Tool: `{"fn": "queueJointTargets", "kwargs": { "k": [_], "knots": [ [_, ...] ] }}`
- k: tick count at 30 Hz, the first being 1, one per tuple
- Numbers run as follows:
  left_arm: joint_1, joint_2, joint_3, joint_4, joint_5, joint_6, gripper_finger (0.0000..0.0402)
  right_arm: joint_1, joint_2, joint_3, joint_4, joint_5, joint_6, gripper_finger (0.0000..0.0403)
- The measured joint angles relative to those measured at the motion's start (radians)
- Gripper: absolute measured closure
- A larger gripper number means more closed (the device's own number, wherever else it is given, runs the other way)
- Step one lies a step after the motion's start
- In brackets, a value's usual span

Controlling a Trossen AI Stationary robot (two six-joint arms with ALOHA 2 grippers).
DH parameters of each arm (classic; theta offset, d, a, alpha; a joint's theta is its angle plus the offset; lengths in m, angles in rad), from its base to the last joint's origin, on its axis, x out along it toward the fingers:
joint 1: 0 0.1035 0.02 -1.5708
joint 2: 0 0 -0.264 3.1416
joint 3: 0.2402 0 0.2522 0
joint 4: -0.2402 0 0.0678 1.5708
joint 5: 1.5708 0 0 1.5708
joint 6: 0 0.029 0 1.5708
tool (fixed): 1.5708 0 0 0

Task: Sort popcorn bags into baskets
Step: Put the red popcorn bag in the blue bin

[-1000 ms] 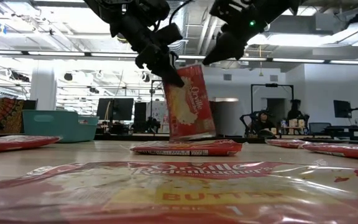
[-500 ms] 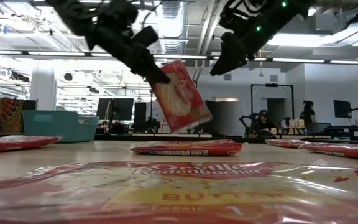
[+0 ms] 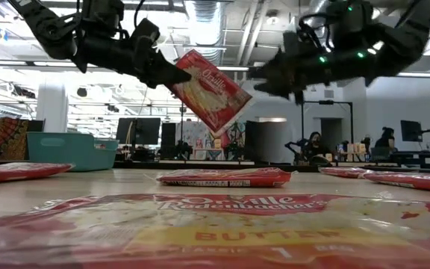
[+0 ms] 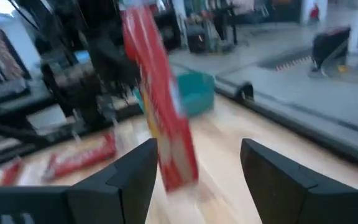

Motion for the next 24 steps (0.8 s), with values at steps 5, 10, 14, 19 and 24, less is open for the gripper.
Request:
{"fn": "queueJointTargets", "kwargs": {
  "k": [5, 10, 14, 19, 24],
  "knots": [
    [-0.017, 0.008, -0.001, 0.006, -0.002, 0.017, 0.0397, 0.002, 0.049, 0.155, -0.159, -0.061, -0.090, 0.0148],
    [-0.035, 0.008, -0.001, 0.048, -0.004, 0.025, 0.0397, -0.005, 0.108, 0.313, -0.409, -0.060, -0.145, 0.0169],
    [-0.034, 0.008, 0.000, 0.044, -0.009, 0.032, 0.0394, -0.004, 0.147, 0.377, -0.492, -0.077, -0.146, 0.0240],
    [-0.035, 0.008, 0.000, 0.041, -0.028, 0.047, 0.0387, -0.011, 0.171, 0.400, -0.513, -0.138, -0.191, 0.0377],
    [-0.035, 0.008, 0.000, 0.012, -0.033, 0.025, 0.0389, -0.011, 0.167, 0.401, -0.537, -0.143, -0.234, 0.0378]
  ]
}}
